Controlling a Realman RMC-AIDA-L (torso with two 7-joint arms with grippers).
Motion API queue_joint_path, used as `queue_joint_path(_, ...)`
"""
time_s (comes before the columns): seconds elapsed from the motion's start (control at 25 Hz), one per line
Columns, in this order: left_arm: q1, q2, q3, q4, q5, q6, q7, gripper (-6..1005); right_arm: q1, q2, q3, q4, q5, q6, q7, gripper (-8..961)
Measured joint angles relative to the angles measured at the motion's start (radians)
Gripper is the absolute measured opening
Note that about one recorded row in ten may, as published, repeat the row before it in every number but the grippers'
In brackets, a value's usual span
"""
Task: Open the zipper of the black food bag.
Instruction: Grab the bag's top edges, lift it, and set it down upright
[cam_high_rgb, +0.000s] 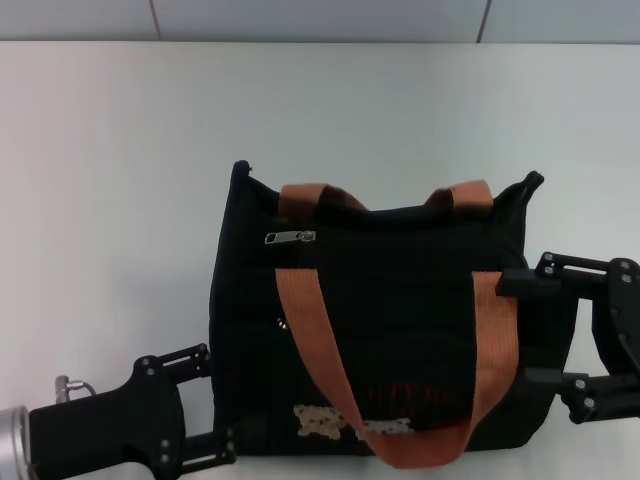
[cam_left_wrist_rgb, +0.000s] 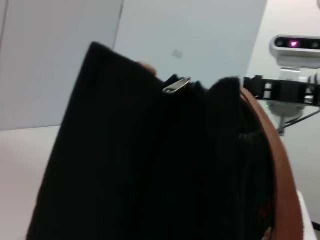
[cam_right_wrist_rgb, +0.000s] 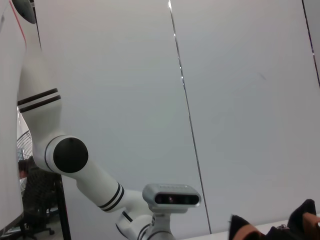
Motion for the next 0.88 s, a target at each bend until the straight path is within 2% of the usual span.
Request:
queue_joint_path(0.4,-0.01,-0.002,-0.011,-0.037,-0.01,-0.049,0.058,608,0.0,0.003,0.01,0.001,0.002,-0.002,0.001,789)
queue_joint_path(0.64,-0.006,-0.002,-0.01,-0.039,-0.012,-0.042,0.108,363,0.0,0.004,0.013,0.002,0.003,-0.007,0.001,789)
queue_joint_path(0.88,-0.009,-0.001,-0.007,-0.04,-0.013,-0.04,0.115,187,-0.002,0.005,0.025,0.002,0.003,-0.009,0.001,790)
